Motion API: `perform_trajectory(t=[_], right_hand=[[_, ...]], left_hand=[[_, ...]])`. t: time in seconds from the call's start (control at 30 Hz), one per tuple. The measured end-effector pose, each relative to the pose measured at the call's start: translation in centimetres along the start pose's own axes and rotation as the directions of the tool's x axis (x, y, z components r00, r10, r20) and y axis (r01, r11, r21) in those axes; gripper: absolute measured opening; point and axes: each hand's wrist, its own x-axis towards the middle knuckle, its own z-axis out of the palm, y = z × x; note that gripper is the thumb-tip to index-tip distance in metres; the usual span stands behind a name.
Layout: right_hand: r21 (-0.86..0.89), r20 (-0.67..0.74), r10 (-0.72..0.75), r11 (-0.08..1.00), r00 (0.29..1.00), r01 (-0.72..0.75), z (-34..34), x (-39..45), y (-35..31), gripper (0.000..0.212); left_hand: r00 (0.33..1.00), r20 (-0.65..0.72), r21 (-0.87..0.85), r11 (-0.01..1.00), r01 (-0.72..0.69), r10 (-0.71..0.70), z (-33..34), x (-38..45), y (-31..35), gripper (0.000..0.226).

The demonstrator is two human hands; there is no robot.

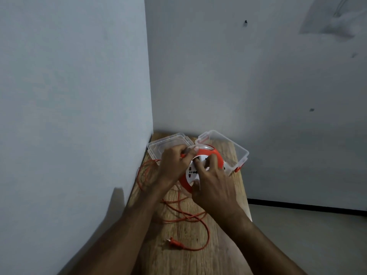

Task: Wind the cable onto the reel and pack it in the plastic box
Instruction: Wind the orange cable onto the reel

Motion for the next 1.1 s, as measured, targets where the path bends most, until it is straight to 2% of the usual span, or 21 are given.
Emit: perform_trajectory(t=[0.13,0.23,0.3,0.37,0.43,0.47,0.5,0.53,0.57,0.6,0.63,0.67,0.7,0.73,0.77,0.83,0.87,0.9,0.93,1.0,1.1], right_hand=[[0.095,-0.014,0.004,0.996,1.000,-0.003,1.0,0.7,1.2,0.083],[0.250,-0.119,0.035,0.968,0.992,-0.004,1.0,1.1,1.2,0.070],[0.447,-0.168,0.157,0.892,0.973,-0.067,0.7,1.1,0.4,0.056],[0.650,-0.145,0.376,0.734,0.915,-0.199,0.8,1.1,-0.5,0.049],[0.773,-0.008,0.603,0.510,0.797,-0.378,1.2,1.2,-1.5,0.054],[0.835,0.156,0.709,0.277,0.687,-0.475,1.8,1.6,-1.7,0.057],[0.838,0.401,0.745,-0.063,0.533,-0.542,2.0,2.2,-1.9,0.058],[0.750,0.634,0.661,-0.400,0.400,-0.527,1.9,2.7,-2.2,0.059],[0.636,0.771,0.540,-0.623,0.338,-0.455,1.8,3.1,-2.3,0.063],[0.547,0.835,0.444,-0.742,0.326,-0.388,1.6,3.3,-2.4,0.065],[0.501,0.855,0.379,-0.783,0.355,-0.368,0.9,3.4,-2.5,0.062],[0.499,0.847,0.345,-0.777,0.404,-0.383,0.1,3.2,-2.6,0.053],[0.533,0.827,0.338,-0.724,0.449,-0.438,-0.7,2.9,-2.5,0.043],[0.596,0.795,0.372,-0.623,0.479,-0.507,-1.5,2.2,-2.2,0.033],[0.697,0.717,0.455,-0.443,0.529,-0.564,-1.9,1.5,-2.0,0.025],[0.840,0.364,0.594,0.123,0.718,-0.528,-2.0,0.0,-1.5,0.021],[0.799,0.156,0.589,0.397,0.793,-0.452,-1.9,-0.6,-1.3,0.024],[0.705,-0.016,0.540,0.602,0.841,-0.374,-1.7,-0.9,-1.3,0.026],[0.593,-0.128,0.462,0.745,0.878,-0.305,-1.5,-1.0,-1.2,0.031],[0.351,-0.196,0.278,0.915,0.940,-0.198,-0.6,-0.6,-1.1,0.043],[0.100,-0.138,0.153,0.985,0.979,-0.140,0.5,0.7,-0.7,0.063]], left_hand=[[0.999,0.024,0.022,0.999,-0.037,0.037,0.2,-0.1,0.0,0.046],[0.997,-0.024,0.059,0.996,-0.066,0.067,0.3,0.0,0.1,0.049],[0.996,-0.052,0.063,0.996,-0.068,0.071,0.3,0.1,0.0,0.049],[0.993,-0.092,0.064,0.996,-0.063,0.069,0.2,-0.1,-0.1,0.044],[0.990,-0.108,0.117,0.990,-0.081,0.093,0.3,-0.5,0.1,0.039],[0.988,-0.102,0.156,0.983,-0.096,0.113,0.5,-0.7,0.3,0.039],[0.986,-0.096,0.194,0.974,-0.118,0.138,0.7,-0.9,0.5,0.039],[0.982,-0.089,0.227,0.963,-0.146,0.169,0.9,-1.1,0.6,0.039],[0.978,-0.079,0.251,0.953,-0.169,0.195,1.0,-1.2,0.6,0.038],[0.976,-0.070,0.266,0.947,-0.179,0.204,1.0,-1.2,0.5,0.037],[0.978,-0.070,0.263,0.949,-0.172,0.197,0.9,-1.0,0.3,0.036],[0.982,-0.079,0.239,0.960,-0.147,0.170,0.6,-0.7,-0.1,0.036],[0.987,-0.092,0.194,0.975,-0.108,0.128,0.3,-0.5,-0.5,0.038],[0.991,-0.107,0.138,0.989,-0.061,0.076,0.1,-0.3,-1.0,0.040],[0.992,-0.125,0.080,0.997,-0.018,0.028,-0.1,-0.2,-1.2,0.041],[0.986,-0.169,0.002,1.000,0.013,-0.013,-0.3,0.1,-1.1,0.041],[0.982,-0.189,-0.010,1.000,0.002,-0.004,-0.3,0.3,-0.9,0.042],[0.980,-0.201,-0.014,1.000,-0.012,0.009,-0.2,0.5,-0.7,0.043],[0.979,-0.203,-0.017,1.000,-0.019,0.015,-0.1,0.7,-0.6,0.045],[0.983,-0.181,-0.032,0.999,-0.014,0.008,0.1,1.0,-0.3,0.049],[0.993,-0.108,-0.014,0.999,-0.049,0.047,0.6,0.9,-0.3,0.048]])
